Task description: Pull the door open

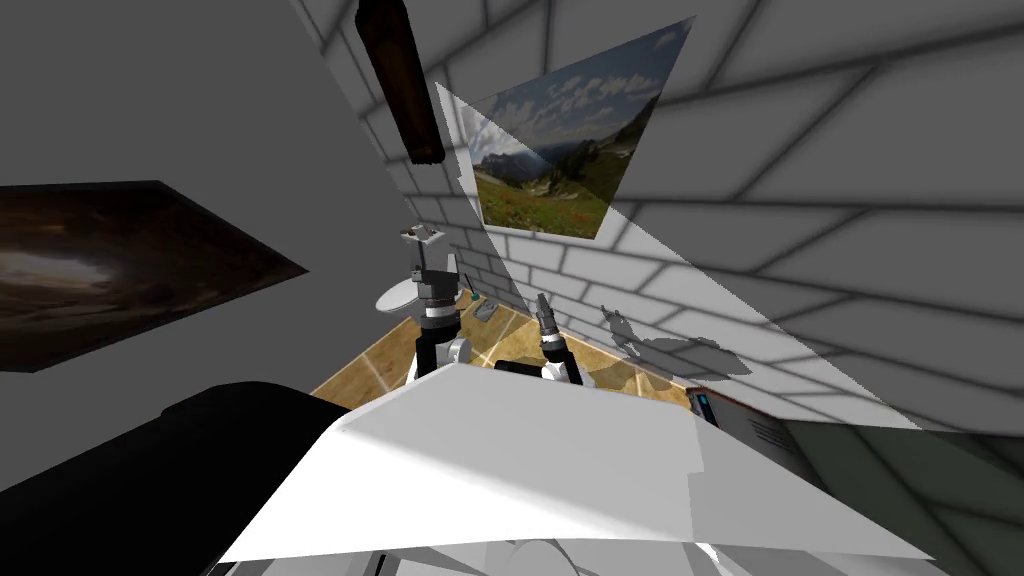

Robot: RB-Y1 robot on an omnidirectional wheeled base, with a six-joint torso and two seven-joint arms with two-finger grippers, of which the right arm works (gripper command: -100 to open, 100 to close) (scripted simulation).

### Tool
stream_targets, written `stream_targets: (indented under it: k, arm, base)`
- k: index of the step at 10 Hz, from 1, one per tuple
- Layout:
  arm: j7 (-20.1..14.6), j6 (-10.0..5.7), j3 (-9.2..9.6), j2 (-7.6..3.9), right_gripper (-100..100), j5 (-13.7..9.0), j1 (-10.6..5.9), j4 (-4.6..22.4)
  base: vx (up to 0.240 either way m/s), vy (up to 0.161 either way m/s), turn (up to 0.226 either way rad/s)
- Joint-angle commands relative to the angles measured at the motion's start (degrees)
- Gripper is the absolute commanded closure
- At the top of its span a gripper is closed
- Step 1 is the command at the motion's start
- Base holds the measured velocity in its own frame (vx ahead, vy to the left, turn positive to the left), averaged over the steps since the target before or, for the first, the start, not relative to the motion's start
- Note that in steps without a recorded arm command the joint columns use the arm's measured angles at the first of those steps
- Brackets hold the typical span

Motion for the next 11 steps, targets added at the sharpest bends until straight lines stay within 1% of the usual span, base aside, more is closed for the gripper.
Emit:
stream_targets:
  k: [1, 4, 7, 11]
  arm:
    - [1.0, -0.78, 1.26, 0.04, -100, -0.5, -0.80, 1.9]
    - [3.0, -1.56, 3.41, -0.03, -100, -1.4, -2.16, 4.5]
    - [4.6, -2.21, 5.21, -0.09, -100, -2.2, -3.29, 6.7]
    - [7.1, -3.24, 8.09, -0.11, -100, -3.5, -5.13, 10.2]
  base:
    - [-0.105, -0.029, 0.343]
    - [-0.115, -0.007, 0.368]
    - [-0.100, 0.008, 0.309]
    - [-0.121, 0.005, 0.380]
